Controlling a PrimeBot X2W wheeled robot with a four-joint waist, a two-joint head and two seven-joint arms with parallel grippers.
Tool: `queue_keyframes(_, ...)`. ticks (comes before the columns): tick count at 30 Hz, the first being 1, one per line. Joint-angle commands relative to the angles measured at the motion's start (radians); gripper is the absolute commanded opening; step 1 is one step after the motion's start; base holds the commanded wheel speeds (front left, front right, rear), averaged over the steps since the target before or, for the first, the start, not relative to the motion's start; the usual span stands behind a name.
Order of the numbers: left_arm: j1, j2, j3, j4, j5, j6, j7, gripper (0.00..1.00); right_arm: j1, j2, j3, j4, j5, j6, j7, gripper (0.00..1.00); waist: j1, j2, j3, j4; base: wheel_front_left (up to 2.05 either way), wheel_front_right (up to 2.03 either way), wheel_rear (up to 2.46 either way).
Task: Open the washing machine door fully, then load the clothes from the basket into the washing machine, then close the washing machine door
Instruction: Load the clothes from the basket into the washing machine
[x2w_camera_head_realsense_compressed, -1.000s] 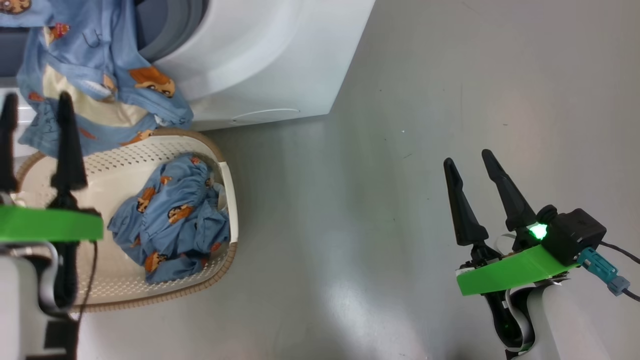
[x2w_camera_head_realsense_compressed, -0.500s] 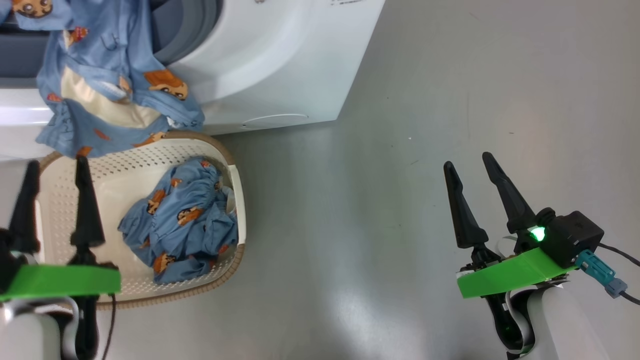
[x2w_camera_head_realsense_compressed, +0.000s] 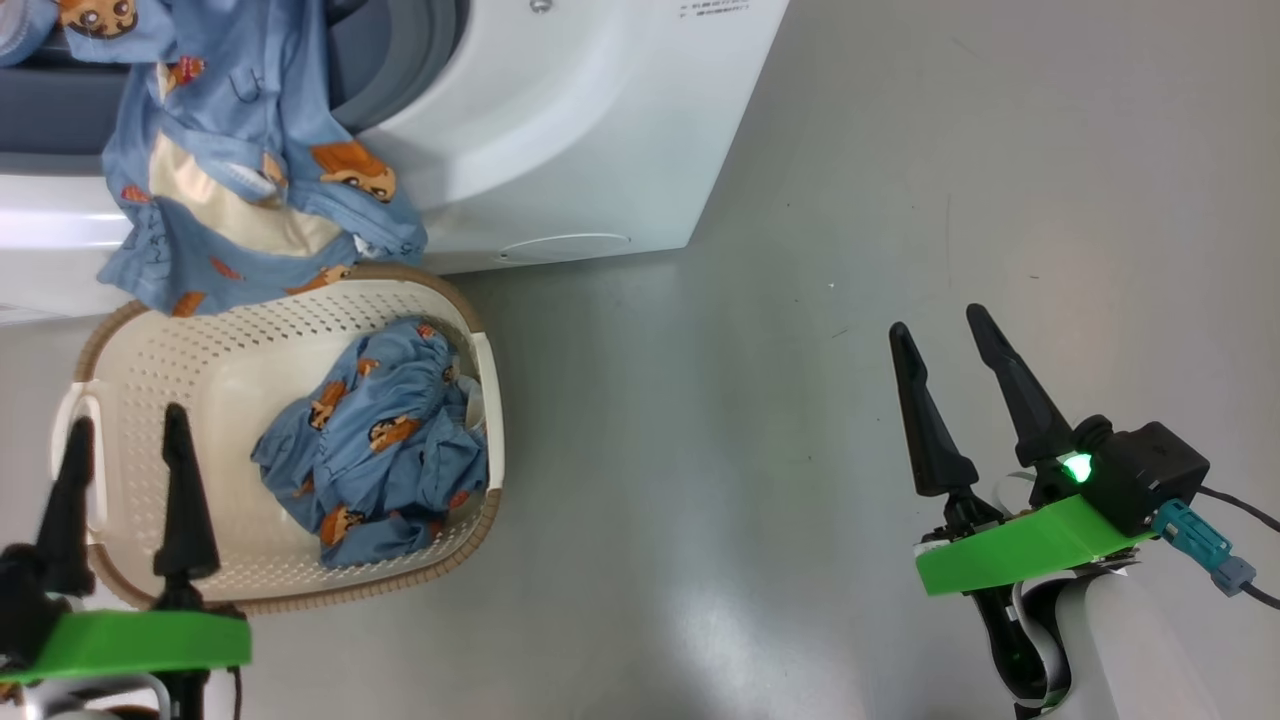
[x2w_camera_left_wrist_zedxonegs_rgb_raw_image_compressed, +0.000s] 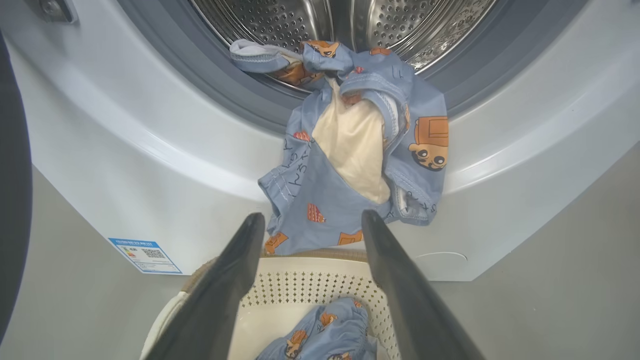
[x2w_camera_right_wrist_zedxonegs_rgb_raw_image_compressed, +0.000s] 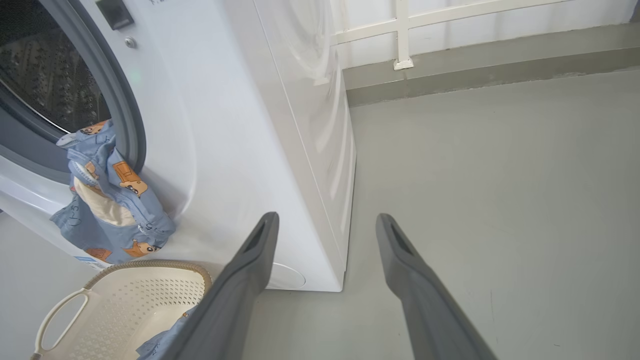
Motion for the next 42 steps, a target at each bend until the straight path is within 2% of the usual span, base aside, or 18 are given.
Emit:
queue_keyframes(1,0.023,0.007,0.04,-0.015,0.006,-0.001,-0.006,1.0,0.029,0.002,0.022,-0.018,-0.006,0.006,-0.005,1.0,-0.0001,0.0,-0.002,0.002,0.0,0.0,0.0)
queue_keyframes(16,0.014,-0.009,0.039,0.006,0.02,-0.014,-0.006,1.0,0.037,0.002,0.021,-0.014,-0.001,0.006,-0.005,1.0,-0.0001,0.0,-0.013,-0.002,0.0,0.0,0.0)
queue_keyframes(28,-0.072,-0.014,-0.005,0.055,0.026,-0.026,-0.006,1.0,0.034,0.002,0.035,-0.01,0.008,0.006,-0.005,1.0,-0.0001,0.0,-0.013,-0.017,0.0,0.0,0.0)
queue_keyframes(34,-0.169,0.001,-0.026,0.123,0.023,-0.032,-0.006,1.0,0.03,0.002,0.043,-0.012,0.015,0.006,-0.005,1.0,-0.0001,0.0,0.007,-0.041,0.0,0.0,0.0)
queue_keyframes(42,-0.313,0.034,-0.039,0.302,-0.02,-0.036,-0.006,1.0,0.026,0.002,0.046,-0.019,0.023,0.006,-0.005,1.0,-0.0001,0.0,0.046,-0.072,0.0,0.0,0.0)
